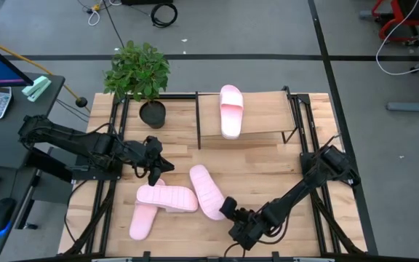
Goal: Pick and place slides into the shelf
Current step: Put the right pink slide on the shelf
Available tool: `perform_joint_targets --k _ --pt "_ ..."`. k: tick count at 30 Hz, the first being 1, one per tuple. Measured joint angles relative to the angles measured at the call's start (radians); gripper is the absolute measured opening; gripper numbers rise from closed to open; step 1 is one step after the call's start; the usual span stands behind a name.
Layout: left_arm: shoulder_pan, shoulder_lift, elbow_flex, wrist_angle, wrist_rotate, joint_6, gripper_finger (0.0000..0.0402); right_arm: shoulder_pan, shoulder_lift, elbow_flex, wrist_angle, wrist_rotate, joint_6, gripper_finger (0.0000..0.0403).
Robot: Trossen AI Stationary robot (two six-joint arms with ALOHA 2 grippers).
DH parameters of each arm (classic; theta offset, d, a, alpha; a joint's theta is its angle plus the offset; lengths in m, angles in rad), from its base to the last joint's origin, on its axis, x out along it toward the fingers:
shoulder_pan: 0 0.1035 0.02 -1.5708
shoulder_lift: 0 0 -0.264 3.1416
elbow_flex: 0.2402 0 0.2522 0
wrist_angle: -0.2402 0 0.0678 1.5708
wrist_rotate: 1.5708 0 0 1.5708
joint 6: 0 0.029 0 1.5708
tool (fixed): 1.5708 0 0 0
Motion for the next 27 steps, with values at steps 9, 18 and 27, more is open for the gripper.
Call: perform_joint_targets --k 9,18,27 --pt "0.0 0.0 0.0 0.0 0.0 -0.018 0.0046 -0.009 0.0 0.0 0.035 0.021 0.007 0.0165" --pt "0.0 0.0 0.0 -0.001 -0.016 -0.018 0.0044 -0.028 -0.077 0.0 0.021 0.028 -0.001 0.0049" --pt "0.0 0.0 0.0 -0.001 -0.047 0.002 0.0044 -0.028 -0.252 0.0 0.006 -0.035 0.141 0.0048"
